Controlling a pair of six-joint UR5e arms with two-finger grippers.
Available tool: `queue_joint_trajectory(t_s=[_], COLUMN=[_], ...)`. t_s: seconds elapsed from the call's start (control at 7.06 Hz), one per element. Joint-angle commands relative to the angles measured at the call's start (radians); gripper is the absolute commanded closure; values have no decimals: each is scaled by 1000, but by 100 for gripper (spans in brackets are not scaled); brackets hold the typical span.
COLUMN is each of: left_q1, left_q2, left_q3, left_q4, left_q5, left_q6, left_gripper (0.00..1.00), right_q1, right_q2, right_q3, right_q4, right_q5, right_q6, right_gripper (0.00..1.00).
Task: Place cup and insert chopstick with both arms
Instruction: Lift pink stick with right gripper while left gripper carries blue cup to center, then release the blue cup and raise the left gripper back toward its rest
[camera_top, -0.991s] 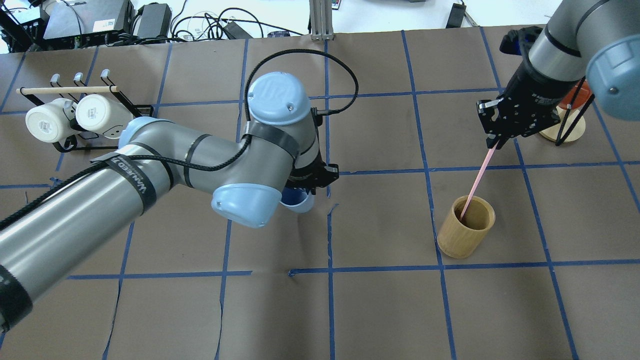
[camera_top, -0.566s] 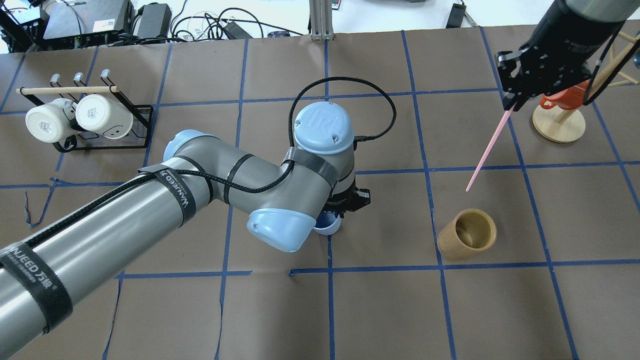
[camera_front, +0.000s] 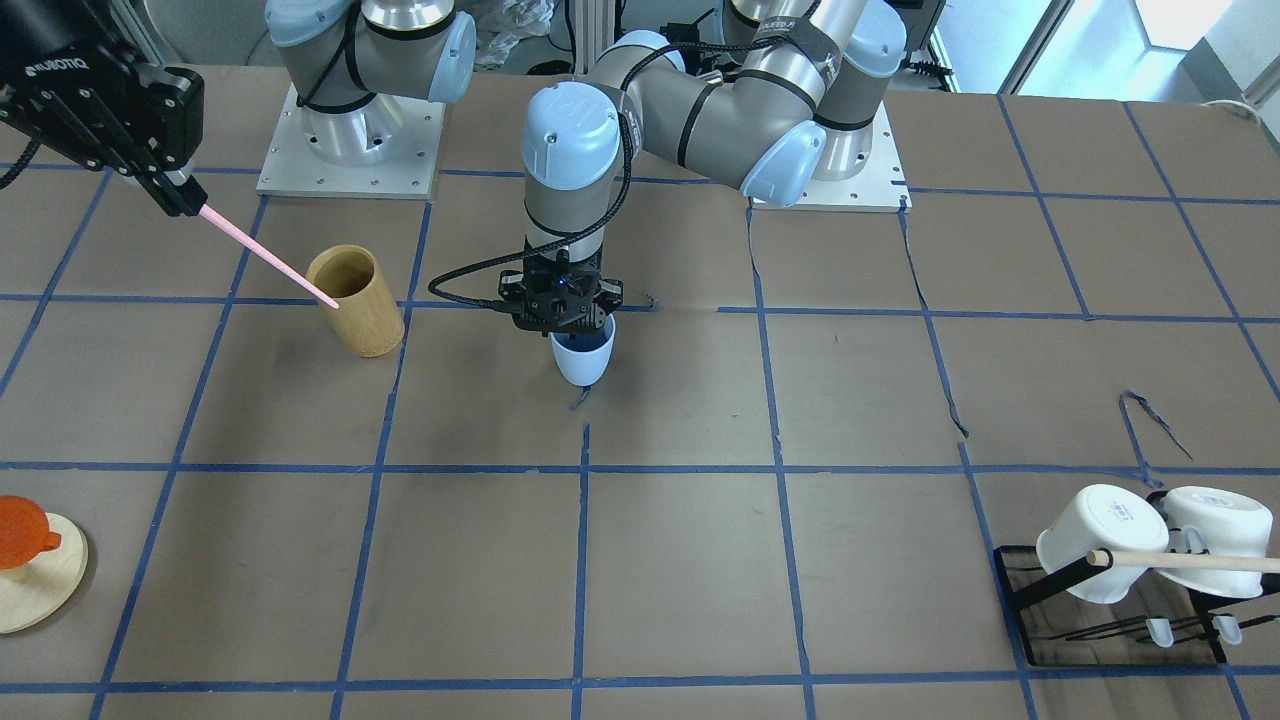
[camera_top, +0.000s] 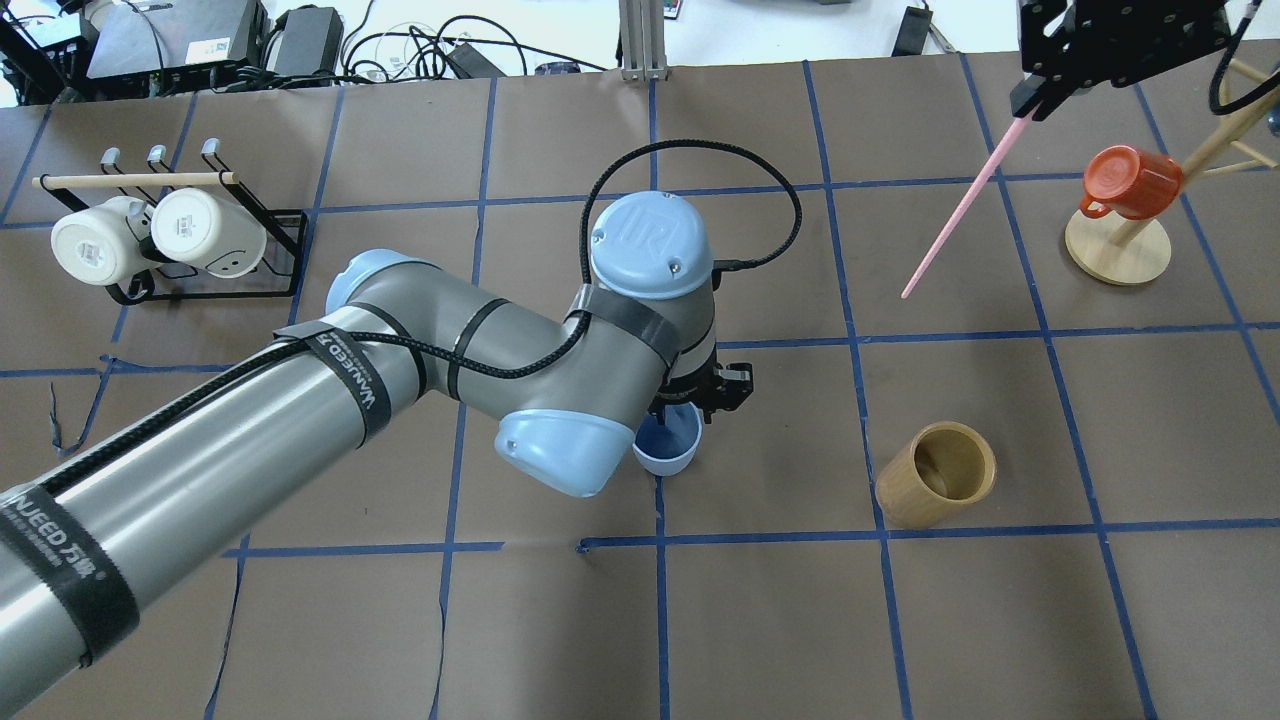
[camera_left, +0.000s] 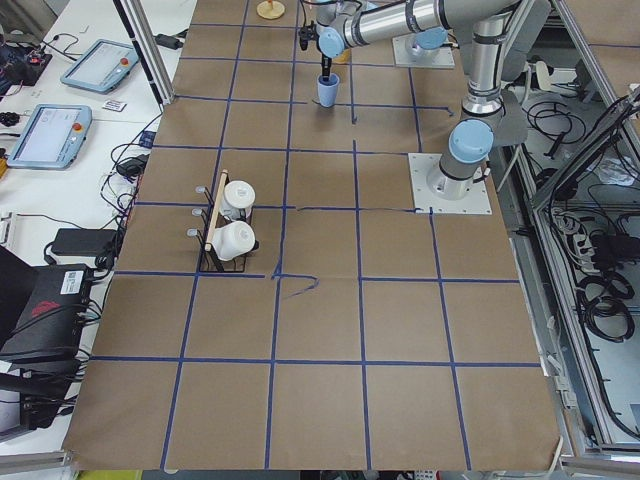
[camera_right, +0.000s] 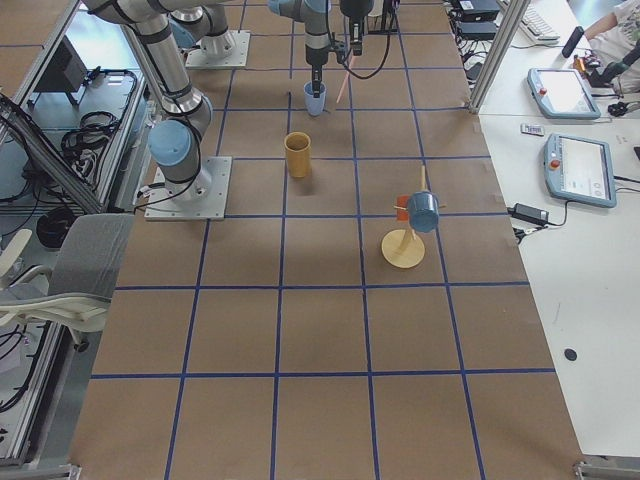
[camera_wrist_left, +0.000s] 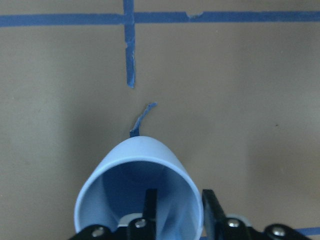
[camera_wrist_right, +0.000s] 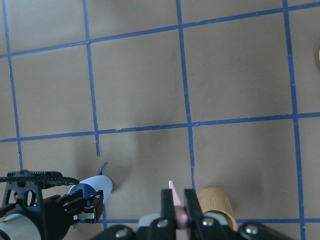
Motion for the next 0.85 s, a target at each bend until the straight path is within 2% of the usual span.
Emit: queue_joint_trajectory(t_s=[0.0,0.14,0.28,0.42,0.71], left_q1=[106,187,270,342,448], left_q2=[68,116,159,211,274], left_q3=[129,223,289,321,319], left_q4=[-181,-353,-471,-553,-603], left_q5=[9,18,18,21,52], left_q6=[28,182,296,326,399], left_gripper=[0,0,0,0,0], right_q1=[100,111,113,142,260], right_q2=[12,9,4,0,1], right_q3=[31,60,83,112,216], right_q4=[-105,-129,-172,-190,-407], right_q5=[-47,-46,-44,-46,-95], right_q6=[33,73,79,79,248], right_gripper=[100,100,100,100,100])
